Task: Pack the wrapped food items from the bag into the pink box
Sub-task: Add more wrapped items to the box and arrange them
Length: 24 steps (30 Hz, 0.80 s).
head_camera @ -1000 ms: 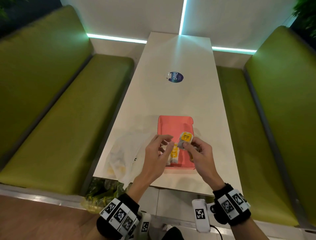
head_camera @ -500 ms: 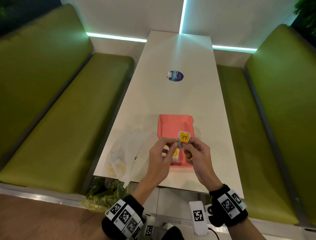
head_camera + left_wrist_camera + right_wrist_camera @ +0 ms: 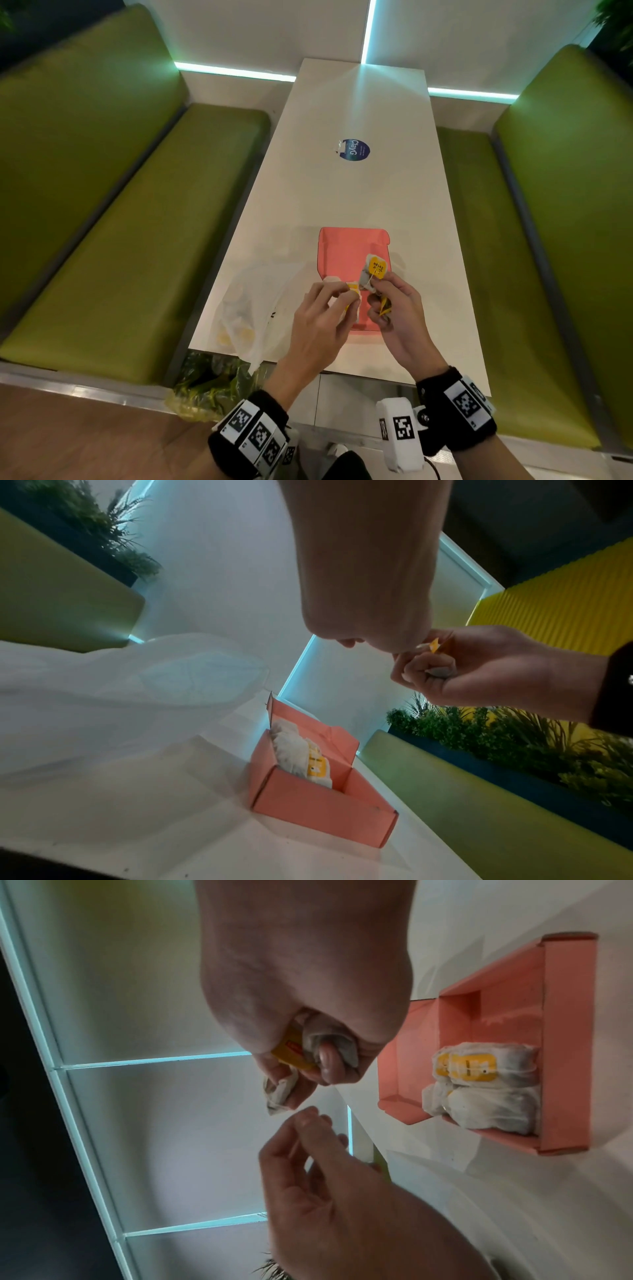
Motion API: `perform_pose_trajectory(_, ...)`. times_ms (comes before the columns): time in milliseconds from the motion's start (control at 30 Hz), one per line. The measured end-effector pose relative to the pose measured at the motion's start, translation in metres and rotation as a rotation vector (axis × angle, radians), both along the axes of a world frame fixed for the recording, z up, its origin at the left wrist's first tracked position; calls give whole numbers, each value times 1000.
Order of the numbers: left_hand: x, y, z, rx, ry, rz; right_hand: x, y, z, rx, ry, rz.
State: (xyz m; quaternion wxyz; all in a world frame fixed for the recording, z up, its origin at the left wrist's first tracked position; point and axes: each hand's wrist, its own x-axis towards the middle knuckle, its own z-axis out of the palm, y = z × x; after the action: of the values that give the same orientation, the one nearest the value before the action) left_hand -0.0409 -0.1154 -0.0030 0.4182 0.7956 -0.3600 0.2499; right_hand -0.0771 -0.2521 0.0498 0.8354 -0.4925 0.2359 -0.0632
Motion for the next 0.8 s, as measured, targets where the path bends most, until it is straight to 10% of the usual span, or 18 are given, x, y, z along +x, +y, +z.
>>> perform_pose_trajectory(167,-4,1,-2,-18,99,-6,-1,-1,2,-108,-17,33)
perform_pose_trajectory(433,16,-3,50,-389,810,-142,-7,-2,6,-426,-99,89)
perform_pose_trajectory(800,22,0,54,-286,804,-207,-16,-10,-1,-744,-117,143)
